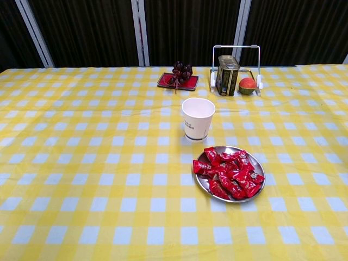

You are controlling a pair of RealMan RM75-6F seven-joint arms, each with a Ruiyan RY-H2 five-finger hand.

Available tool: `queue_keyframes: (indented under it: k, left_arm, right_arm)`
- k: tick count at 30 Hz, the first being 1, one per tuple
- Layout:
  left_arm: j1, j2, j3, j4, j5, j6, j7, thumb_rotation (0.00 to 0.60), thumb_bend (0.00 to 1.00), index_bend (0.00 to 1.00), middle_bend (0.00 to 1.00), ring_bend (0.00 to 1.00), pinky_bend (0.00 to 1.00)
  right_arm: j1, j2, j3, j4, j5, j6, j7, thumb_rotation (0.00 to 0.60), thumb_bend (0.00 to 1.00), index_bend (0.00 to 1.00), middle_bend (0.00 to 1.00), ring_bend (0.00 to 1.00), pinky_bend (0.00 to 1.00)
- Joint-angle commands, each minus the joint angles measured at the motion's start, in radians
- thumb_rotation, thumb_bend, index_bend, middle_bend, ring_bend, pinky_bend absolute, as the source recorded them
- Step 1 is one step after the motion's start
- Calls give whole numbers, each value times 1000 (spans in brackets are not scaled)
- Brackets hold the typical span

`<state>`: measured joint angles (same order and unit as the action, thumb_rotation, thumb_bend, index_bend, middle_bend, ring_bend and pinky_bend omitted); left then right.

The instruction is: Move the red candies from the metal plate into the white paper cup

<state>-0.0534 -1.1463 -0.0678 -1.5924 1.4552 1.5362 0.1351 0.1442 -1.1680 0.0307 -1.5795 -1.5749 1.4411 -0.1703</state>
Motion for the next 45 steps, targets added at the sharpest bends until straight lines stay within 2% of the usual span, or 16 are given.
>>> queue_keyframes:
  k: [1, 7, 8, 9, 11, 12, 13, 16, 18, 23, 32, 34, 37, 40, 45]
  left_arm:
    - [0, 0, 0, 0, -1, 0, 1, 600, 0, 0, 0, 0, 0]
    - [3, 0, 1, -2, 3, 6, 0, 600, 0, 0, 0, 0, 0]
    - [3, 0, 0, -2, 2, 6, -2, 600, 0, 0, 0, 0, 0]
    - [3, 0, 0, -1, 1, 5, -4, 600, 0, 0, 0, 0, 0]
    - [1, 0, -2, -1, -1, 3, -7, 600, 0, 0, 0, 0, 0]
    - [0, -1, -2, -1, -1, 1, -8, 600, 0, 0, 0, 0, 0]
    - [0, -1, -2, -1, 0, 1, -9, 600, 0, 0, 0, 0, 0]
    - [0, -3, -2, 0, 3, 4, -8, 600, 0, 0, 0, 0, 0]
    - [1, -4, -2, 0, 3, 7, -10, 600, 0, 0, 0, 0, 0]
    - [1, -4, -4, -2, 0, 5, -13, 600, 0, 0, 0, 0, 0]
    - [-1, 6, 0, -7, -2, -9, -32, 600, 0, 0, 0, 0, 0]
    - [-2, 9, 2, -8, -2, -13, -37, 600, 0, 0, 0, 0, 0]
    - [-3, 13, 3, -11, -3, -18, -45, 600, 0, 0, 0, 0, 0]
    - [-4, 18, 4, -15, -5, -25, -54, 600, 0, 0, 0, 0, 0]
    - [-7, 24, 3, -20, -13, -37, -67, 600, 0, 0, 0, 0, 0]
  right_arm:
    - [0, 0, 0, 0, -1, 0, 1, 600, 345, 0, 0, 0, 71]
    - [-1, 1, -2, -5, -10, 6, 9, 600, 345, 0, 0, 0, 82]
    - [-1, 1, -3, -7, -12, 6, 11, 600, 345, 0, 0, 1, 110]
    - [-1, 1, -5, -10, -15, 6, 12, 600, 345, 0, 1, 30, 200]
    - [1, 2, -7, -20, -22, 5, 12, 600, 345, 0, 44, 186, 450]
    - [3, 3, -7, -29, -28, 6, 12, 600, 345, 0, 118, 361, 632]
    - [6, 4, -8, -37, -33, 5, 13, 600, 345, 0, 199, 482, 737]
    - [18, 7, -9, -90, -38, -14, 22, 600, 345, 0, 400, 720, 945]
    - [30, 11, -13, -136, -31, -45, 21, 600, 345, 0, 419, 789, 989]
    - [70, -7, -13, -212, -10, -129, -69, 600, 345, 0, 422, 830, 1000]
    - [148, -144, 17, -264, 100, -266, -260, 600, 344, 0, 424, 831, 1000]
    - [160, -171, 24, -267, 125, -281, -290, 600, 345, 0, 487, 832, 1000]
    - [177, -206, 35, -266, 157, -297, -328, 600, 345, 0, 701, 871, 1000]
    - [199, -239, 51, -268, 201, -317, -370, 600, 345, 0, 774, 925, 1000]
    - [233, -285, 69, -277, 277, -357, -413, 600, 344, 0, 796, 945, 1000]
